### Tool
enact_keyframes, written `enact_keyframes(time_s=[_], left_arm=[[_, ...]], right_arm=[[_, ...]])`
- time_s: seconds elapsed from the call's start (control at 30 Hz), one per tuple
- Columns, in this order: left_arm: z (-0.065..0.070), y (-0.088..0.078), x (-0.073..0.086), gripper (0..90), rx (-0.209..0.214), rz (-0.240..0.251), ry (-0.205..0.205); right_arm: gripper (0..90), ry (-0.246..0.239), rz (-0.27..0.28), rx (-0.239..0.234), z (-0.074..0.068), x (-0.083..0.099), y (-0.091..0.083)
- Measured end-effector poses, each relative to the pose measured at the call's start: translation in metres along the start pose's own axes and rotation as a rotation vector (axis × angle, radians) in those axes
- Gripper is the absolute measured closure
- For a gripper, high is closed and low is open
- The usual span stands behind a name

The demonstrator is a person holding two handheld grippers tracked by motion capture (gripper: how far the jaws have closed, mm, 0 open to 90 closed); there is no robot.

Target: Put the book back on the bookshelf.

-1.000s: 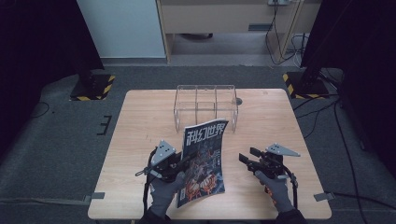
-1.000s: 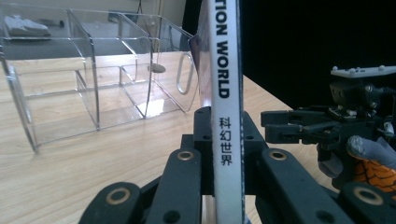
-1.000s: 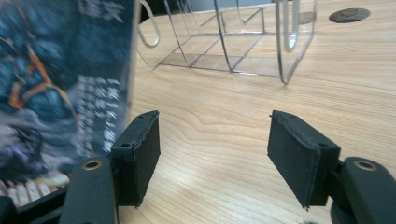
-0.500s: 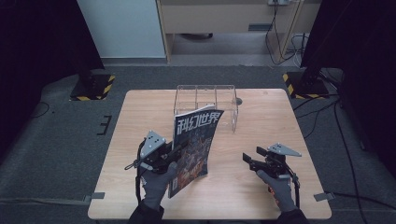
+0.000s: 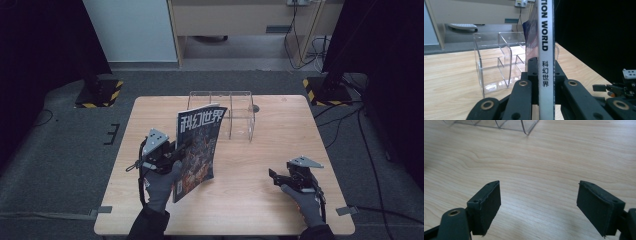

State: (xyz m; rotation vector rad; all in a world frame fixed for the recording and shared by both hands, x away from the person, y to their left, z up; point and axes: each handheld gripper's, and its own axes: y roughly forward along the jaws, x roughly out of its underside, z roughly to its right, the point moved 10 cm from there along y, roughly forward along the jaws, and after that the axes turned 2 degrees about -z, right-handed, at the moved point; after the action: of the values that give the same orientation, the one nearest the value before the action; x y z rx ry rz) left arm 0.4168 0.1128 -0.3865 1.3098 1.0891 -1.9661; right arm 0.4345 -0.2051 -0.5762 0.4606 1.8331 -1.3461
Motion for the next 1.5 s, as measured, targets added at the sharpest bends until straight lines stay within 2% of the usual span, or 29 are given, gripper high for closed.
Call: enact_keyframes(time_s=[0.43,0.63,1.1,1.33,1.5], left_arm=[[-0.017,-0.001,-0.026,82.3,-0.05,0.013,-0.006],[-0.025,0.002,-0.041,82.3,-0.075,0.029,-0.003],[-0.045,0.016,-0.07,82.3,-0.123,0.052,-0.026],[-0.056,0.025,-0.081,82.3,-0.151,0.053,-0.028],[-0.063,0.03,-0.086,82.3,-0.163,0.064,-0.048]], right_arm=[[18.3,-0.007,-0.014,0.02,0.005,0.004,0.001],[18.2,-0.023,-0.043,0.035,0.008,0.01,0.004],[18.3,-0.017,-0.057,0.039,0.013,0.015,0.007],[18.3,-0.018,-0.049,0.032,0.014,0.014,0.007],[18.3,-0.019,-0.045,0.038,0.016,0.014,0.007]])
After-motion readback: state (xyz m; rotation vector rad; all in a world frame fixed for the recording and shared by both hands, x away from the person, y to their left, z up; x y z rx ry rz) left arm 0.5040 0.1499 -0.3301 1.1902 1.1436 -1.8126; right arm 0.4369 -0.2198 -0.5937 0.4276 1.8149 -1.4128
